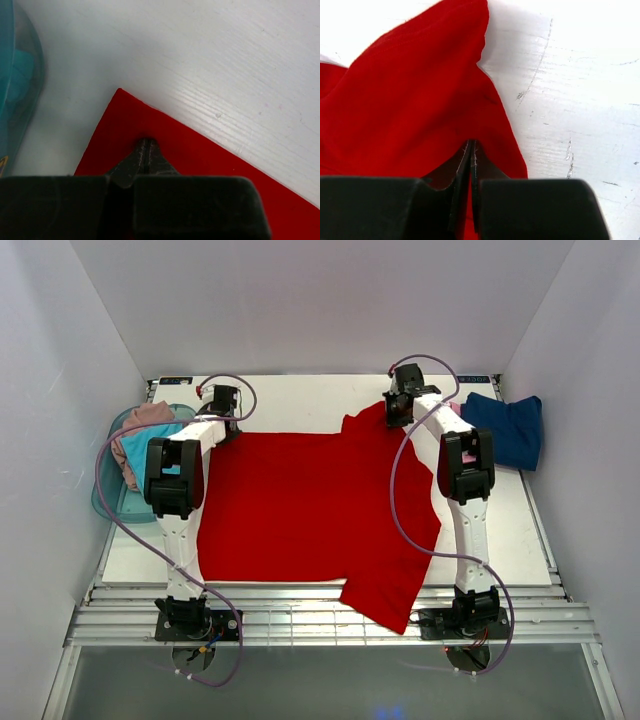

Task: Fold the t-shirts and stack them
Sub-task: Flatten out the tshirt

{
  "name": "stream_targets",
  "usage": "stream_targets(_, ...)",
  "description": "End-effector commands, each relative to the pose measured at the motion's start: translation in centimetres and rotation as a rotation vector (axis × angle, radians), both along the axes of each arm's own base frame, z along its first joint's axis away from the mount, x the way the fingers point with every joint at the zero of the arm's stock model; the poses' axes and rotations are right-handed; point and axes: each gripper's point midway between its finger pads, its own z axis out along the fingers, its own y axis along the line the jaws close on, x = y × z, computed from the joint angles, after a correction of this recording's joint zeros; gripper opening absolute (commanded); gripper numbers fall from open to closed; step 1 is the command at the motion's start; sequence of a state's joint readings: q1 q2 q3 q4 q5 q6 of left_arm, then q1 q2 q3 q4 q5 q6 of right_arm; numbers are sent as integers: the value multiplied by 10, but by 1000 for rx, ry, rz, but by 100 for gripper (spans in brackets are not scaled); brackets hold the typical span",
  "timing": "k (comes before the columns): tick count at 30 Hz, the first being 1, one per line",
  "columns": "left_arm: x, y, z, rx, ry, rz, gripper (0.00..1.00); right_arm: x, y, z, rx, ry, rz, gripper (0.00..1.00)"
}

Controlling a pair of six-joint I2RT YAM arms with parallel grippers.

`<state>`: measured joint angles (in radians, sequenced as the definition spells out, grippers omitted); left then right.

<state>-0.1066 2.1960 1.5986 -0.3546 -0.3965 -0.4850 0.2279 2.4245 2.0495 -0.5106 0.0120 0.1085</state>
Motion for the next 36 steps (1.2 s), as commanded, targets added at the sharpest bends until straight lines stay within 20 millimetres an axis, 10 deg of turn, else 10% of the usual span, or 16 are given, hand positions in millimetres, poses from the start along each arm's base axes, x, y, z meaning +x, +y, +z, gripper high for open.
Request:
stream_targets(1,-8,-6,-25,-40,83,-37,0,5,-3,-4,30,20,14,8)
stream_targets(9,23,-15,14,-68,-18,-74,5,24,-2,43,61,-137,50,10)
stream_targets(14,32,-8,45,-35,-93,-50,33,39,1,74,80,-234,62,43)
stream_targets(19,30,-1,44,0,-85,-35,71,49,-3,63,85,-225,43,53)
stream_targets(36,47,36,30,77,-79,-3,74,65,0,19,160,-184,41,55)
